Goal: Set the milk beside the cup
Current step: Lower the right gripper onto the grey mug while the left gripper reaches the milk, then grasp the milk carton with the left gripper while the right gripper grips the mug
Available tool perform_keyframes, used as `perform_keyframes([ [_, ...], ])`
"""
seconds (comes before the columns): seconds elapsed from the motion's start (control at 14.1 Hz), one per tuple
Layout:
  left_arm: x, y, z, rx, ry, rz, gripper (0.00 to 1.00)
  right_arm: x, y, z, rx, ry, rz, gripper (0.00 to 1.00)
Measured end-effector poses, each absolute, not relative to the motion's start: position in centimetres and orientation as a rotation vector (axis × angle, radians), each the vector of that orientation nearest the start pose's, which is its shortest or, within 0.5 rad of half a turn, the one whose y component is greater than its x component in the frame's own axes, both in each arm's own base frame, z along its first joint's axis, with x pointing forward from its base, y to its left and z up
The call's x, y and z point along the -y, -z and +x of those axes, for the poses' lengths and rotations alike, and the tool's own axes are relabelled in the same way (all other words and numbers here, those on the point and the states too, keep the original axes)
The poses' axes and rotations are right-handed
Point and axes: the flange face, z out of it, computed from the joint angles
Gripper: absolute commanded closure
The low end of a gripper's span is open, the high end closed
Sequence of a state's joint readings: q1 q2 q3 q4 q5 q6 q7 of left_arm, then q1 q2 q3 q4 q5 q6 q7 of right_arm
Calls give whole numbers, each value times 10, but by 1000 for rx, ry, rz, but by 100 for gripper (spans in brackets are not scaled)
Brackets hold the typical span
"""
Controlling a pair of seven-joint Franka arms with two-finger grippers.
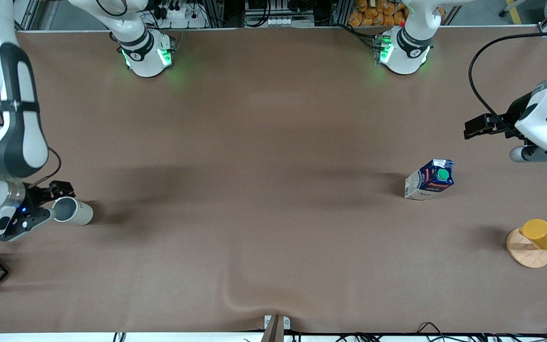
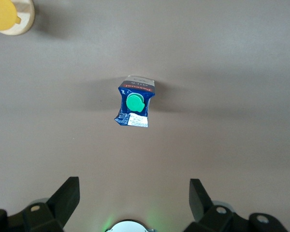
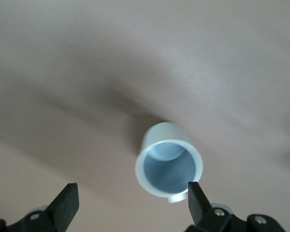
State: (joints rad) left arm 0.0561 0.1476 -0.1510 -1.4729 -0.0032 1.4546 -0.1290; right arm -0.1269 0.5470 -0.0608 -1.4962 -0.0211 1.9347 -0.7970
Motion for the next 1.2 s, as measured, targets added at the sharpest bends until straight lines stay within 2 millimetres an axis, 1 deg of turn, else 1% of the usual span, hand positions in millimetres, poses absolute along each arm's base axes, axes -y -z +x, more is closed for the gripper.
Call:
perform_keyframes([
  [0.07, 48, -570, 587, 58, -262, -3139, 0, 142, -330, 681, 1025, -167, -2962, 0],
  [0.14, 46, -560, 593, 62, -255, -3142, 0, 155, -319, 681, 1069, -165, -2944, 0],
  [0.21, 46, -546, 598, 64, -244, -3145, 0, 163, -310, 681, 1101, -169, -2928, 0],
  [0.49, 49, -475, 611, 68, -188, -3156, 0, 164, -291, 686, 1221, -148, -2887, 0],
  [0.71, 49, -418, 615, 73, -140, -3167, 0, 170, -267, 685, 1258, -172, -2858, 0],
  [0.78, 50, -403, 613, 72, -145, -3168, 0, 174, -258, 683, 1252, -186, -2852, 0],
  [0.92, 49, -382, 607, 50, -153, -3145, 0, 182, -245, 680, 1237, -208, -2845, 0],
  [0.99, 48, -373, 604, 19, -154, -3113, 0, 186, -241, 678, 1229, -215, -2843, 7],
  [1.06, 48, -366, 601, -11, -157, -3085, 0, 189, -237, 676, 1220, -221, -2843, 57],
  [1.13, 49, -362, 599, -26, -161, -3074, 0, 193, -235, 675, 1210, -224, -2844, 88],
  [1.2, 49, -359, 598, -35, -164, -3068, 0, 196, -233, 674, 1201, -226, -2844, 100],
])
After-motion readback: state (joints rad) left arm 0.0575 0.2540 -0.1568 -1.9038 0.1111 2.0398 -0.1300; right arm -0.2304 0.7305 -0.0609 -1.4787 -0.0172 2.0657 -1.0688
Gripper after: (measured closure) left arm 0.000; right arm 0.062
